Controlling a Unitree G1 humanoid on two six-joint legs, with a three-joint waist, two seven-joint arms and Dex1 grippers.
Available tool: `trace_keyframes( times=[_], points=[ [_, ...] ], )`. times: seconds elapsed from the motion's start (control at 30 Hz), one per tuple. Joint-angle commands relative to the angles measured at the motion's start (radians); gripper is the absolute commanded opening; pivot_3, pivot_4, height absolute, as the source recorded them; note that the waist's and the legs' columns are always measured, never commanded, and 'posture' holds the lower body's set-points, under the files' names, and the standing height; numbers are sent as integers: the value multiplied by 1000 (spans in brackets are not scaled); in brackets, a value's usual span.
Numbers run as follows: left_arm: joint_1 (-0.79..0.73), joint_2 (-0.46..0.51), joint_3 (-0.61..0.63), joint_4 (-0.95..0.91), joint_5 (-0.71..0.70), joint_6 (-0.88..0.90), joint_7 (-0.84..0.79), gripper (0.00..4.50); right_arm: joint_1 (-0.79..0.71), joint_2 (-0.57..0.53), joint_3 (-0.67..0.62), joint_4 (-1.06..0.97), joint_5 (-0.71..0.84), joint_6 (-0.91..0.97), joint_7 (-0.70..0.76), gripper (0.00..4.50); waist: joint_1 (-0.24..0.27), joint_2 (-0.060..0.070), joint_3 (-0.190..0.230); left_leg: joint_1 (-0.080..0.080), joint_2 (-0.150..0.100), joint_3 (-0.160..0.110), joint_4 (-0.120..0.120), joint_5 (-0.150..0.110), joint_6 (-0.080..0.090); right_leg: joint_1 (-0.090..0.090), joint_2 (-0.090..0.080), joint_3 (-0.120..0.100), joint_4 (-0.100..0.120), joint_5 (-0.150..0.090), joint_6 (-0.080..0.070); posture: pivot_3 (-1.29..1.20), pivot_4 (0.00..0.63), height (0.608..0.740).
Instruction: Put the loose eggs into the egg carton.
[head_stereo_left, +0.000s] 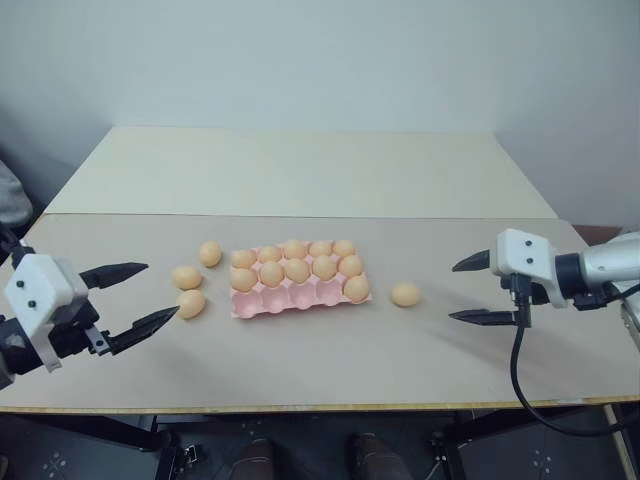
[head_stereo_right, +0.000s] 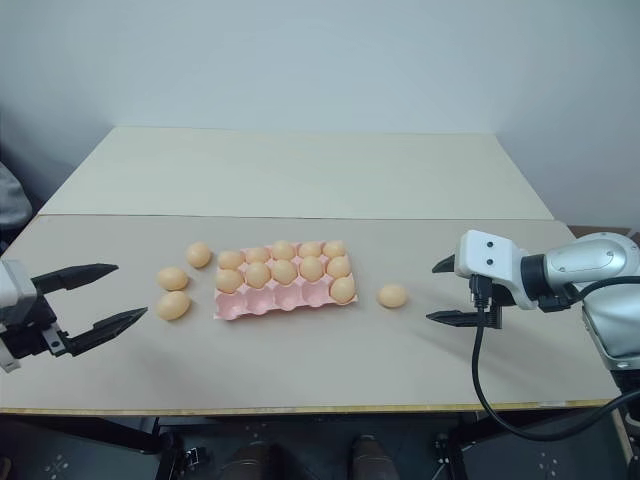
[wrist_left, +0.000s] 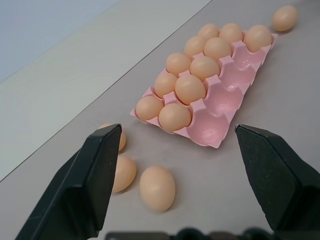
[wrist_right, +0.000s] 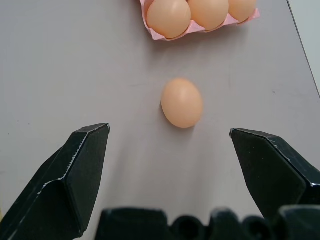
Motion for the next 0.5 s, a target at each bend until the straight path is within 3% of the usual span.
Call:
trace_keyframes(
  times=[0.03, 0.5],
  points=[
    [-3, 20, 24, -4, -28, 33, 5, 3925, -9, -23, -40, -17, 14, -7, 0, 4474, 0, 0, 0, 0, 0, 0, 0, 0, 0, 0, 0, 0, 0, 0, 0, 0, 150, 740],
    [-16, 4, 8, 4, -1, -18, 10, 3925, -3, -30, -45, -25, 18, -1, -2, 4474, 0, 0, 0, 0, 0, 0, 0, 0, 0, 0, 0, 0, 0, 0, 0, 0, 150, 740]
  ],
)
